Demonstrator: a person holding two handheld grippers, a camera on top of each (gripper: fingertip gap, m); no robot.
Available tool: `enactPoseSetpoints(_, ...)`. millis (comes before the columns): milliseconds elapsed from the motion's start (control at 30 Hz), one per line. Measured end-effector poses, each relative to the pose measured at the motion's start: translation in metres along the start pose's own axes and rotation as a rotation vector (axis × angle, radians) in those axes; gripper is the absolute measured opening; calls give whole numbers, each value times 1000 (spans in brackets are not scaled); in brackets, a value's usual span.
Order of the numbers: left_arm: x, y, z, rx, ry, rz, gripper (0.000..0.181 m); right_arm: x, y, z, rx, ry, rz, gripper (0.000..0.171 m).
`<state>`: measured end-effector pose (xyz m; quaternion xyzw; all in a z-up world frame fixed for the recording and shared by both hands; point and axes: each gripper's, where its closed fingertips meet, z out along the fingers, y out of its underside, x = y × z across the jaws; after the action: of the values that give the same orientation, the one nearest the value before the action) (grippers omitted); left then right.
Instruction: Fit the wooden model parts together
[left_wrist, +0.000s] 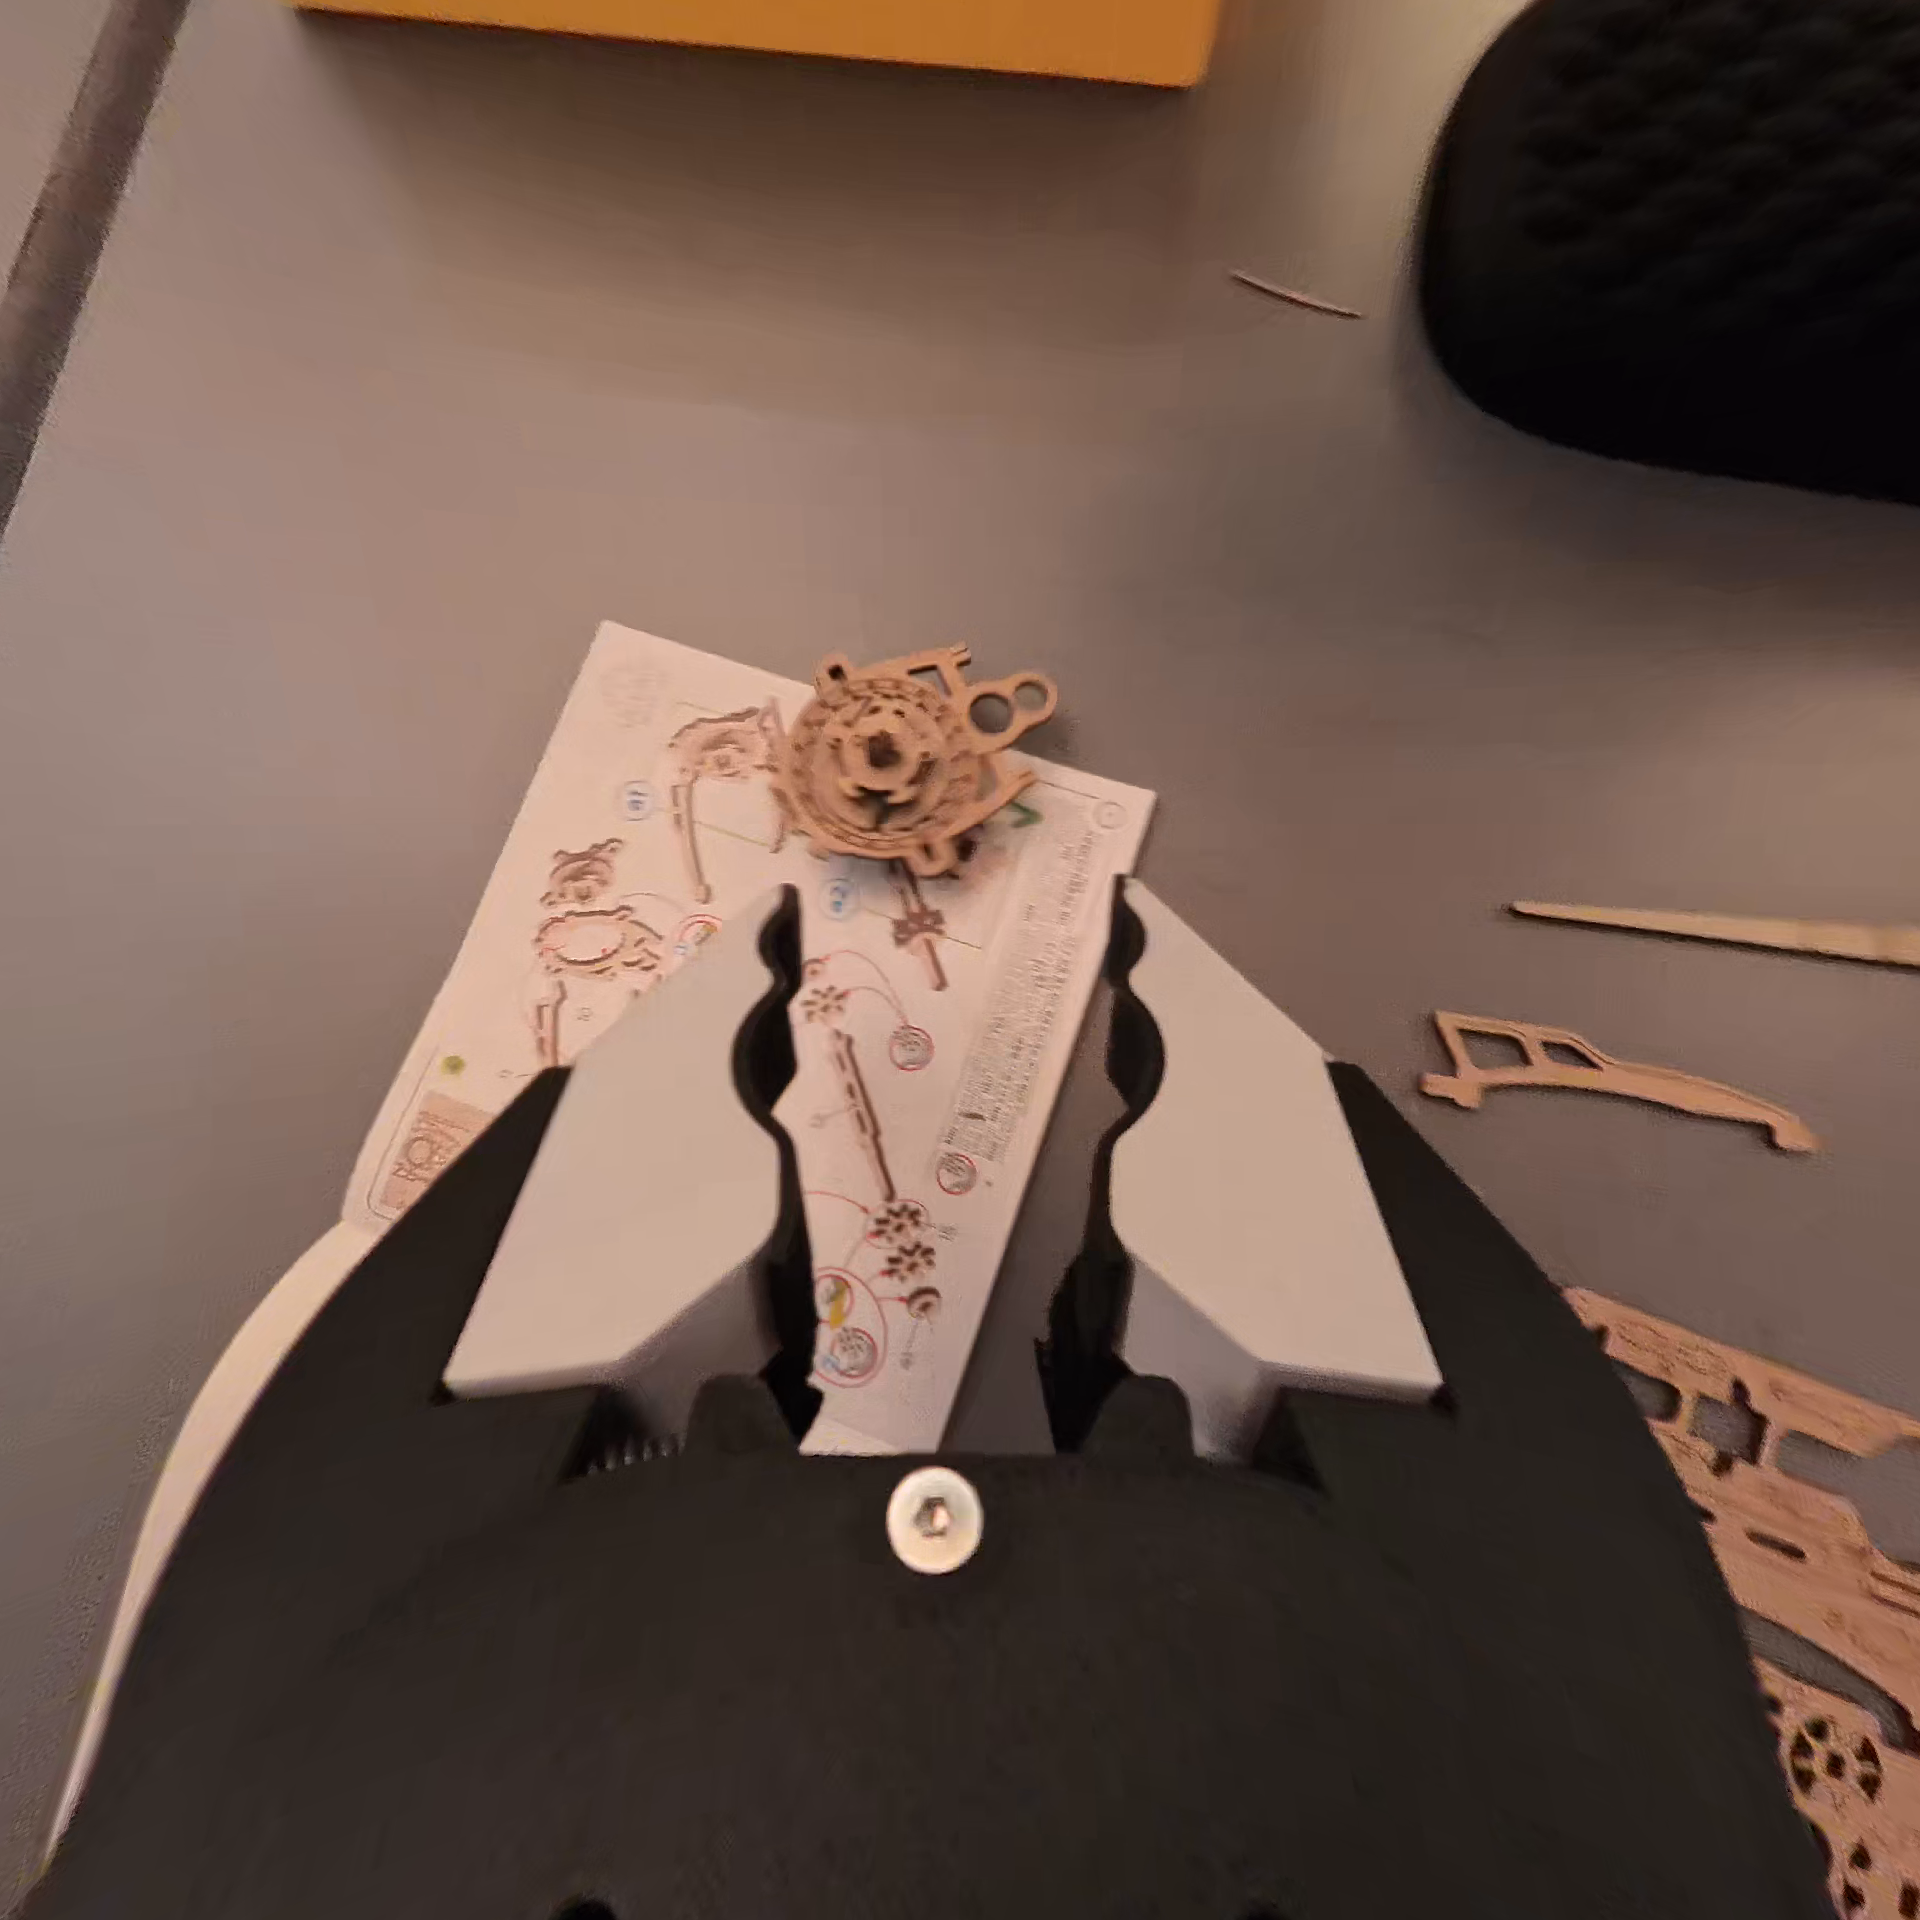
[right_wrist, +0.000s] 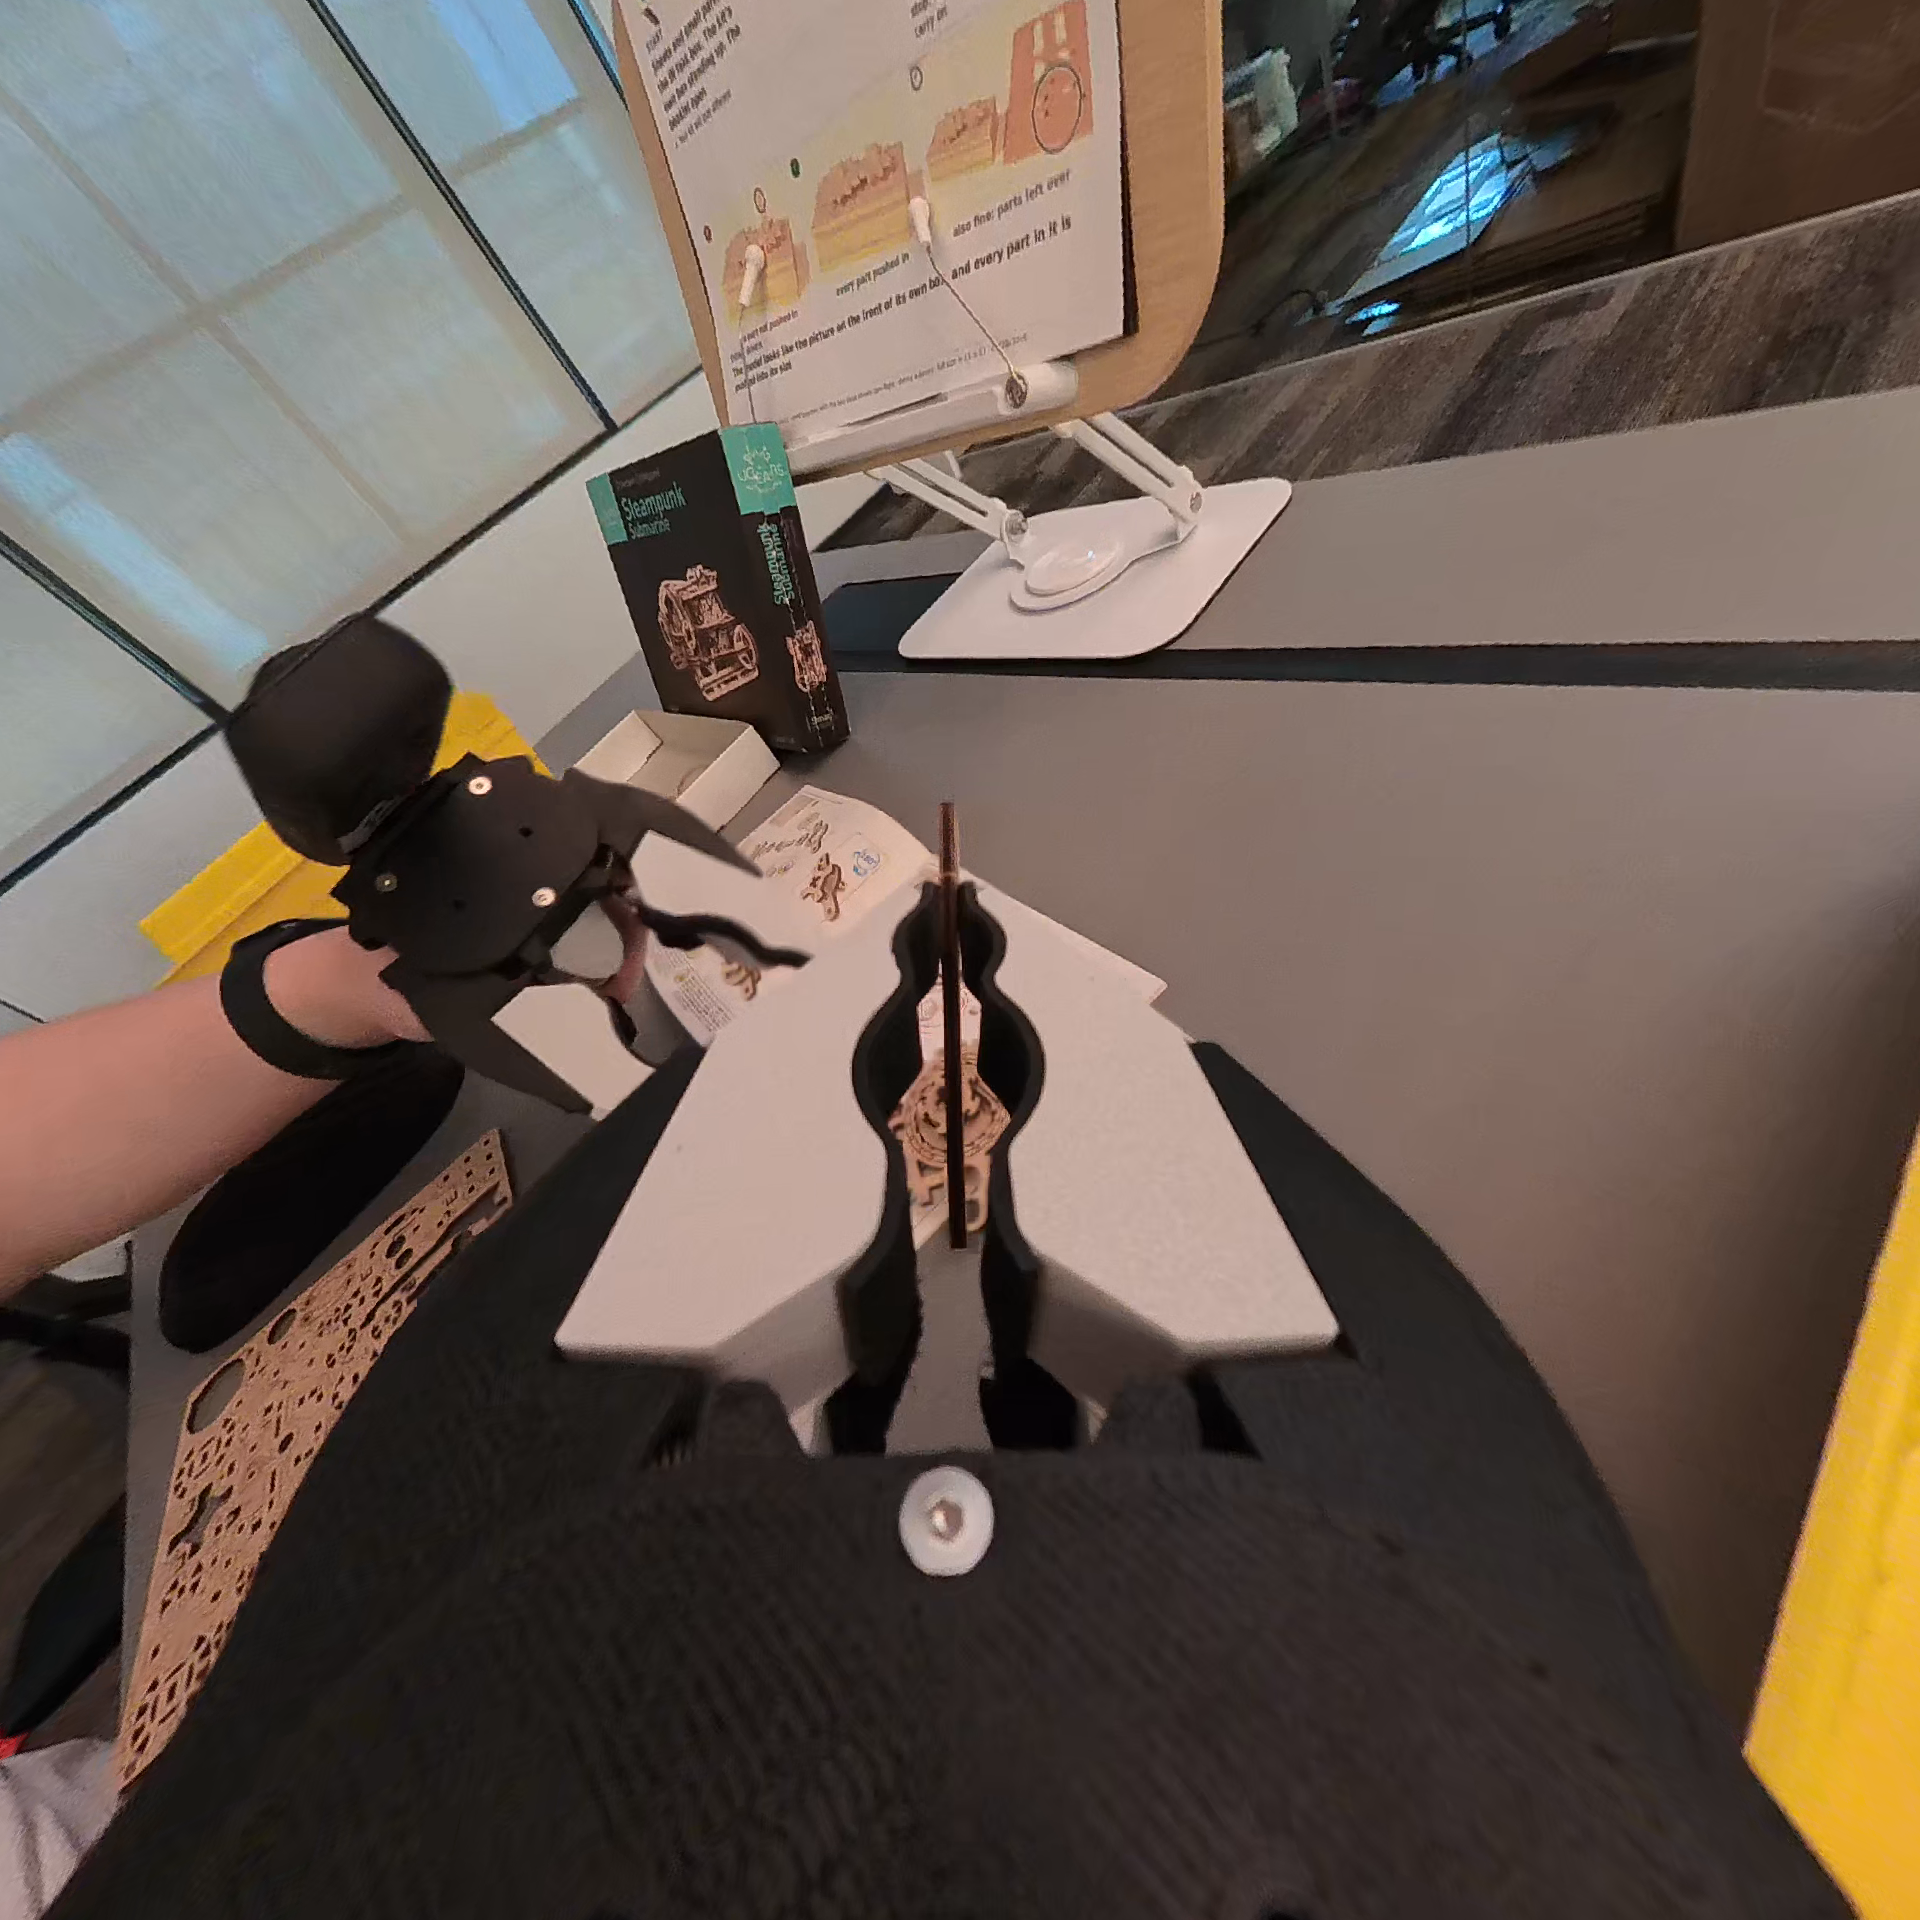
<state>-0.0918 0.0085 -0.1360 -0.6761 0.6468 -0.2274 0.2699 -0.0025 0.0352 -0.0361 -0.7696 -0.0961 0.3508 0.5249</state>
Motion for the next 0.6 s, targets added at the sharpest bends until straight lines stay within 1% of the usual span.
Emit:
enactPoseSetpoints(33,-4,1,5,-14,-3,-23,67,1,2,1,-8,-2,5,1)
enactPoseSetpoints(67,-5,1,11,-30,5,-42,70,2,4,3,-14,-7,13,1)
enactPoseSetpoints(133,-7,3,22,-63,2,-37,65,2,6,4,-16,-24,32,1)
enactPoseSetpoints(233,-7,0,31,-86,-12,20,57,3,5,2,-8,-32,47,1)
enactPoseSetpoints(333,-5,1,36,-116,-6,72,50,3,3,0,4,-42,60,1)
enactPoseSetpoints(367,-8,2,35,-125,-13,80,51,3,2,0,6,-48,66,1)
enactPoseSetpoints(433,-17,2,31,-128,-38,69,48,2,3,1,4,-60,74,1)
enactPoseSetpoints(500,-30,1,23,-97,-65,30,47,1,5,3,-5,-64,74,1)
enactPoseSetpoints(533,-34,-1,20,-71,-59,-14,43,0,6,4,-9,-66,72,1)
enactPoseSetpoints(600,-27,-8,17,3,22,-107,44,-1,6,5,-12,-67,67,1)
